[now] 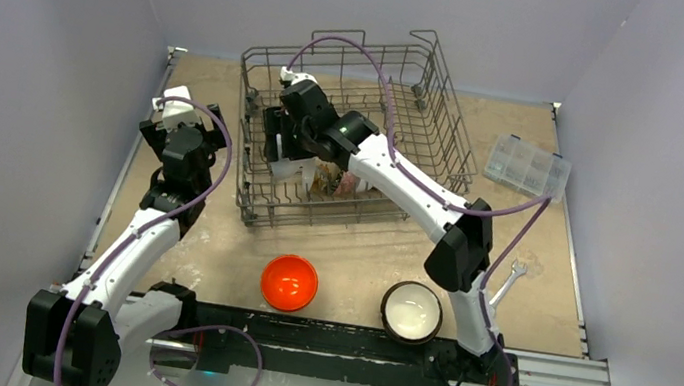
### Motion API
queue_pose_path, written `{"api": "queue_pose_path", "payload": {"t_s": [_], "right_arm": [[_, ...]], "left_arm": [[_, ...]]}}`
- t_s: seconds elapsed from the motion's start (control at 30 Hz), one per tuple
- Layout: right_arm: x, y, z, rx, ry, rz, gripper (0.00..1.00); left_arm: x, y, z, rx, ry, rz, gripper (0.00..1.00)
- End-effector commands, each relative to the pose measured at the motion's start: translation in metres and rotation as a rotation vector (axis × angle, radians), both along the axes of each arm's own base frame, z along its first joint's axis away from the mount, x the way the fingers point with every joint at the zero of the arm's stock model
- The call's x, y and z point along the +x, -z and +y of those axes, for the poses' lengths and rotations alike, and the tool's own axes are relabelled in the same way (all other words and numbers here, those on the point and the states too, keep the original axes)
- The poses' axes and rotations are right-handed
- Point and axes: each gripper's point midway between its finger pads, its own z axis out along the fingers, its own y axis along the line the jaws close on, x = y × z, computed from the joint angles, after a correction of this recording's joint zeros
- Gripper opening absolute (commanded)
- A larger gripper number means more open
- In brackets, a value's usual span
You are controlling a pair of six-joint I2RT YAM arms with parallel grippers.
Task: Load the bowls into the dish rack
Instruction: Place the bowl in the dish rack.
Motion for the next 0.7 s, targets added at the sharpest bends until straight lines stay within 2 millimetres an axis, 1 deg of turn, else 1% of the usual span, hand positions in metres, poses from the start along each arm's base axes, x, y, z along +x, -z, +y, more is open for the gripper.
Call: {"api": "queue_pose_path", "payload": {"t_s": [0.0, 0.1, 0.2, 0.43, 0.6, 0.67], "right_arm": [[0.008, -0.012, 0.016, 0.069, 0.014, -0.029, 0.00], [0.011, 0.001, 0.011, 0.027, 0.041, -0.024, 0.00], [0.015, 0.010, 0.007, -0.003, 0.069, -0.026, 0.00], [0.020, 0.021, 0.004, -0.036, 0.097, -0.022, 0.00], [0.019, 0.034, 0.006, -0.057, 0.082, -0.002, 0.00], [0.014, 0.041, 0.008, -0.062, 0.062, 0.022, 0.00]], "left_arm": [[0.001, -0.010, 0.001, 0.000, 0.001, -0.041, 0.99], [0.000, -0.009, 0.002, 0.001, -0.001, -0.040, 0.99], [0.001, -0.010, 0.002, 0.001, -0.001, -0.042, 0.99], [0.000, -0.011, 0.002, 0.004, -0.003, -0.043, 0.99], [0.000, -0.010, 0.002, 0.005, -0.003, -0.043, 0.99], [0.000, -0.010, 0.002, 0.005, -0.003, -0.043, 0.99]]}}
